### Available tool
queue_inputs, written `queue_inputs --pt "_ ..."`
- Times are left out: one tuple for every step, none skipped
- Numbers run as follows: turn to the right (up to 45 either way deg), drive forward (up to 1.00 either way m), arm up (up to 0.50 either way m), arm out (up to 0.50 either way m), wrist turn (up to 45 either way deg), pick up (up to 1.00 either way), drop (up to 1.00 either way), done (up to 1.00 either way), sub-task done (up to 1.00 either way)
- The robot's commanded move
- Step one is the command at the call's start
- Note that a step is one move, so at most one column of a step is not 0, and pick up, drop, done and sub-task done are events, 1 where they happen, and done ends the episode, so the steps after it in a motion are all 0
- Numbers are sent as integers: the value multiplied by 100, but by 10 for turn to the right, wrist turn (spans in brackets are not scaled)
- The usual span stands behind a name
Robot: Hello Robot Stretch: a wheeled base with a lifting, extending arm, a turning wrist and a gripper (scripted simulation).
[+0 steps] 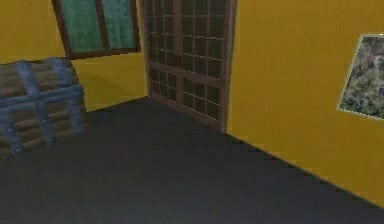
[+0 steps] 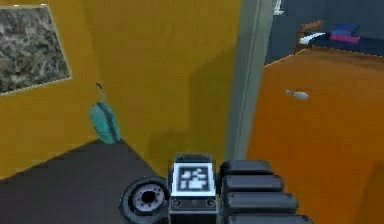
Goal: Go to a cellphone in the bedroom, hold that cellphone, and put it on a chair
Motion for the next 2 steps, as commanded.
queue_inputs --pt "-360 0 0 0 0 0 0 0 0" --pt "0 45 0 0 0 0 0 0 0"
